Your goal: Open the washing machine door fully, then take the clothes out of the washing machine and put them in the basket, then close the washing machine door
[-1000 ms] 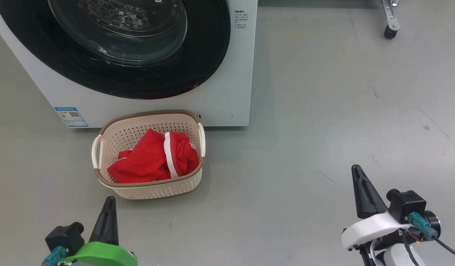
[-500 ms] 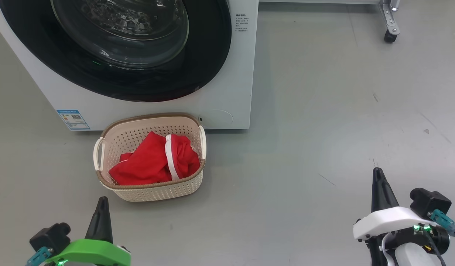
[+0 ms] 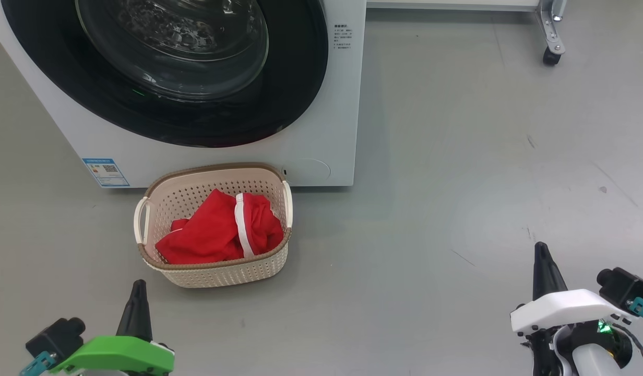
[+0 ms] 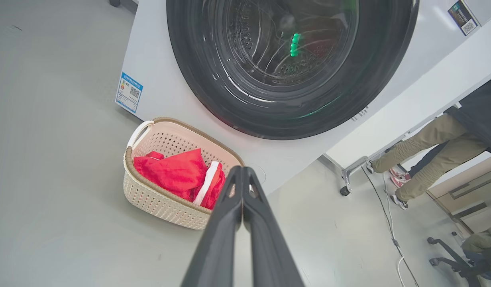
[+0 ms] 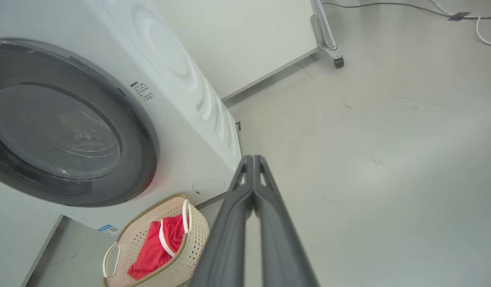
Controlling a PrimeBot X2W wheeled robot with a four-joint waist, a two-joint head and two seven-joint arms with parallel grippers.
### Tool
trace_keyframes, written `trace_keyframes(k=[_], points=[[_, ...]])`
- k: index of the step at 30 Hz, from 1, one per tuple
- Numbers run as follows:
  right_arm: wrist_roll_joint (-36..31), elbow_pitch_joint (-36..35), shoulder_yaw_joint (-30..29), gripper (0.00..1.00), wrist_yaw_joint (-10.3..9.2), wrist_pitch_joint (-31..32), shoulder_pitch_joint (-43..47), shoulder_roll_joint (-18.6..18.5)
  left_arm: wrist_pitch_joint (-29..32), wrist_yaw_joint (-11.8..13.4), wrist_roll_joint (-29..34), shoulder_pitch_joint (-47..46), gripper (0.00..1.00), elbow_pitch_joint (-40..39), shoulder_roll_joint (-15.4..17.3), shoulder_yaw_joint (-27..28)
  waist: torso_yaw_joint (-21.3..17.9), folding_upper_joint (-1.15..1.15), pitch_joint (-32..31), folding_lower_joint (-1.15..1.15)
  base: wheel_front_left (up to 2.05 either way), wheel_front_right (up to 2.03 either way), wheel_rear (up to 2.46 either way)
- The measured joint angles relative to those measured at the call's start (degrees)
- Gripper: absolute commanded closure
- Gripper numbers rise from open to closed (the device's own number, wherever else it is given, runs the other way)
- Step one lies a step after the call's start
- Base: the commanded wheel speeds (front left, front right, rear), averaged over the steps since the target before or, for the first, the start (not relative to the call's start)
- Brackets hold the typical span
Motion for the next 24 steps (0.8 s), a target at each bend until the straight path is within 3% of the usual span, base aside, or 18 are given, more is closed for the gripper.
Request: trace_keyframes(k=[24], points=[[18.3, 0.25, -3.68, 1.0, 1.54, 4.98, -0.44, 0.21, 4.69, 0.0, -15.52, -0.09, 1.0, -1.32, 0.46, 2.14, 0.22, 0.0, -1.03, 0.0, 0.0, 0.0, 0.0]])
